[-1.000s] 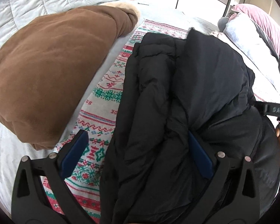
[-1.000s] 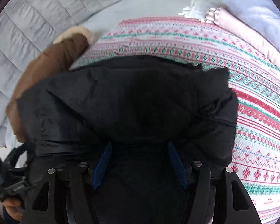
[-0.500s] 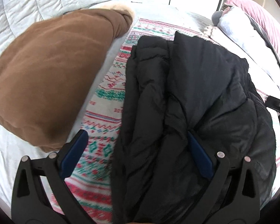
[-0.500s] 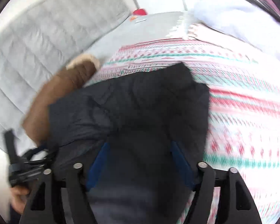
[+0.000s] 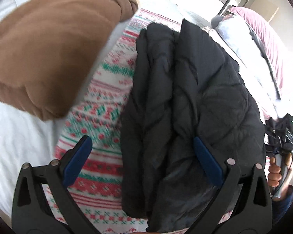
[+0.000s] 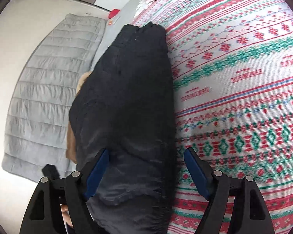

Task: Fold large clothes

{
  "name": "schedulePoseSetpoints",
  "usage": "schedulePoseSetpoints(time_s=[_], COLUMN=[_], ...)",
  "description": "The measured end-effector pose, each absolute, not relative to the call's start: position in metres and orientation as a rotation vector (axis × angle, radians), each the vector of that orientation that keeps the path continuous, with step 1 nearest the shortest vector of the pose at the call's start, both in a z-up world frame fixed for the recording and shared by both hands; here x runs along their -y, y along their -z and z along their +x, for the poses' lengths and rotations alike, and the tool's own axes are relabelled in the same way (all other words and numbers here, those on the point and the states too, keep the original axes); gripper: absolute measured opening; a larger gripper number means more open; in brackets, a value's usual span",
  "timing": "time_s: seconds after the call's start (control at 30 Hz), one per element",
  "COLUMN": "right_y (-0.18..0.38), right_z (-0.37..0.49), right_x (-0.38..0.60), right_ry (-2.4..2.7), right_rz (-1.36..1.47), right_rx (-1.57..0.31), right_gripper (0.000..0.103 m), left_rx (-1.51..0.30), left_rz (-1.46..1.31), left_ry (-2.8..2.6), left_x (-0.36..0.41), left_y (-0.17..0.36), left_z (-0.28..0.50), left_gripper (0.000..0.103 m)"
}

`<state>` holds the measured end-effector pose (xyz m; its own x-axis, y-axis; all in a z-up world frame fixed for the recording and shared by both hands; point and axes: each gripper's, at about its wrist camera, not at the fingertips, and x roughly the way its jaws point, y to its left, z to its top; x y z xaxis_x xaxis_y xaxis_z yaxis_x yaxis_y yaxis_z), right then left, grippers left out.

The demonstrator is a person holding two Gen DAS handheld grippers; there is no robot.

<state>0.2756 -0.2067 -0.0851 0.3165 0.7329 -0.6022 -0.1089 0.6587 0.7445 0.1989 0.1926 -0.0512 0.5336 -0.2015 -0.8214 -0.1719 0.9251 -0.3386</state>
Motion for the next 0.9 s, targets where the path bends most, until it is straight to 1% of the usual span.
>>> schedulePoseSetpoints(time_s=[0.17,0.4,0.57,0.6,0.9], right_y=[0.083,0.087,0.090,0.090,0.087], right_z=[0.275,0.272,0.271,0.271,0.275], right_x=[0.197,0.195,0.194,0.193,0.175], right_ry=[-0.638,-0.643,-0.646,-0.646,-0.638], right_rz=[0.634,0.659,0.655,0.657,0.641], right_rx=[-1.127,-1.122,-1.130,-1.129,-1.126], right_gripper=[0.080,0.080,0.080,0.082,0.083], left_rx=[-1.020,-0.979,-0.986,-0.987,-0.986], left_rz=[-0.464,-0.495,-0.440,-0.433,-0.446], left_ry=[0.080,0.155,0.103,0.105,0.121], left_x=[-0.200,-0.197,-0.187,-0.184,-0.183], left_y=[0.055,0.046,0.051,0.052,0.053], left_z=[0.191,0.183,0.182,0.182,0.181], left_gripper=[0.103,0.103,0.103,0.103,0.103])
